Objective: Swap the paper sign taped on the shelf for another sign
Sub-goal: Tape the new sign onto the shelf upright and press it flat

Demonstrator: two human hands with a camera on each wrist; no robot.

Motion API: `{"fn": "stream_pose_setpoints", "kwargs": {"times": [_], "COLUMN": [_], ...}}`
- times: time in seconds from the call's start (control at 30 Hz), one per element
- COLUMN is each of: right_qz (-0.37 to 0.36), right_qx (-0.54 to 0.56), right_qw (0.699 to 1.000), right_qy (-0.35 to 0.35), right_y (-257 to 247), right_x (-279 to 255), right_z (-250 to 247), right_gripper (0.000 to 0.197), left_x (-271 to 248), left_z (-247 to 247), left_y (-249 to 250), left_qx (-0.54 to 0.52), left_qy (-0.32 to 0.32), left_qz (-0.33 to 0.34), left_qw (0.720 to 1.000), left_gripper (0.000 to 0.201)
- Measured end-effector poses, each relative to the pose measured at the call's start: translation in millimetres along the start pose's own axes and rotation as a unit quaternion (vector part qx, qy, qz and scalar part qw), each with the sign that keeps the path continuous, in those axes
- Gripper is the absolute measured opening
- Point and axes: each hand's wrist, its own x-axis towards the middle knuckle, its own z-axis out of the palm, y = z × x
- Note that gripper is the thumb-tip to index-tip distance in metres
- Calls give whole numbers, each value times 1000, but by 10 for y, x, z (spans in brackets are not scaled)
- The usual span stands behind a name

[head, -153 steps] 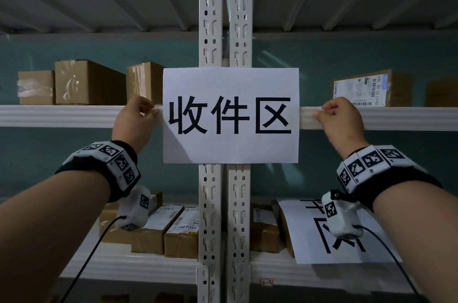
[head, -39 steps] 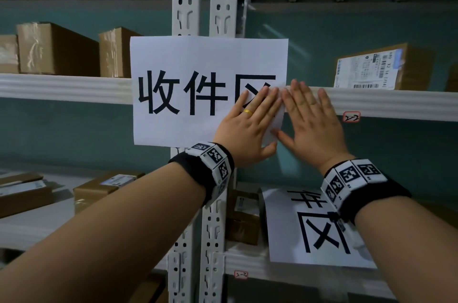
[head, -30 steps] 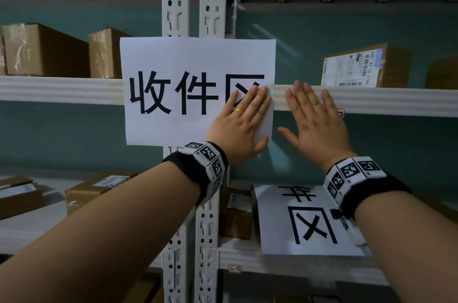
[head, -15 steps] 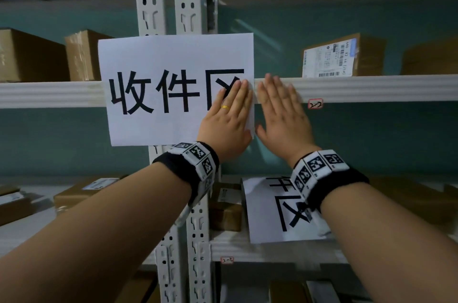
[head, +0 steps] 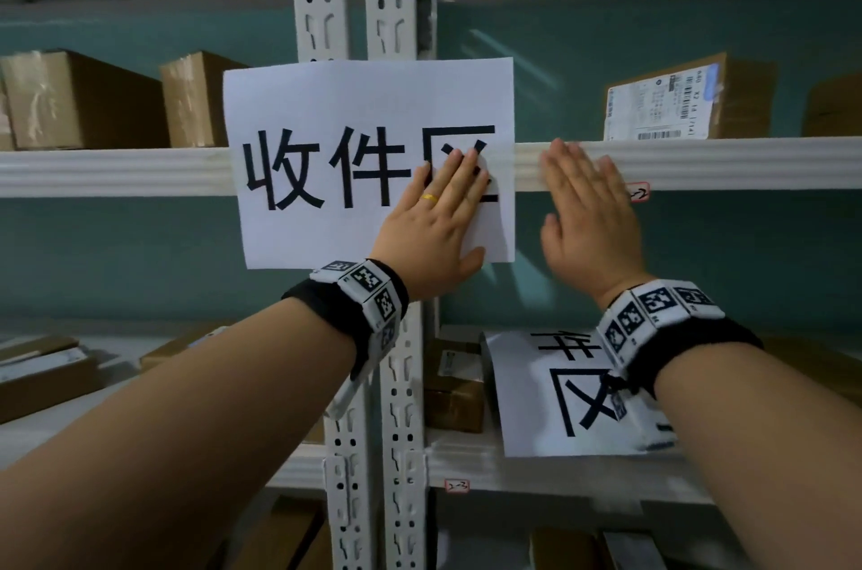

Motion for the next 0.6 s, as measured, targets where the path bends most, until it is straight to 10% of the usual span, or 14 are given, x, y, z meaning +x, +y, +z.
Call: {"fn": "stream_pose_setpoints", "kwargs": {"times": [0.6], "right_qz": [-97], "right_qx": [17], "right_qw": [995], "right_qy": [-25], "right_y": [-2452], "right_x": [746], "right_z": [222], "right_gripper": [57], "left_x": [-1108], "left_z": [188], "left_y": [-1784], "left_qx": [1], "left_qy": [95], "left_qz": [-39], "left_qw": [995], "left_gripper": [60]}}
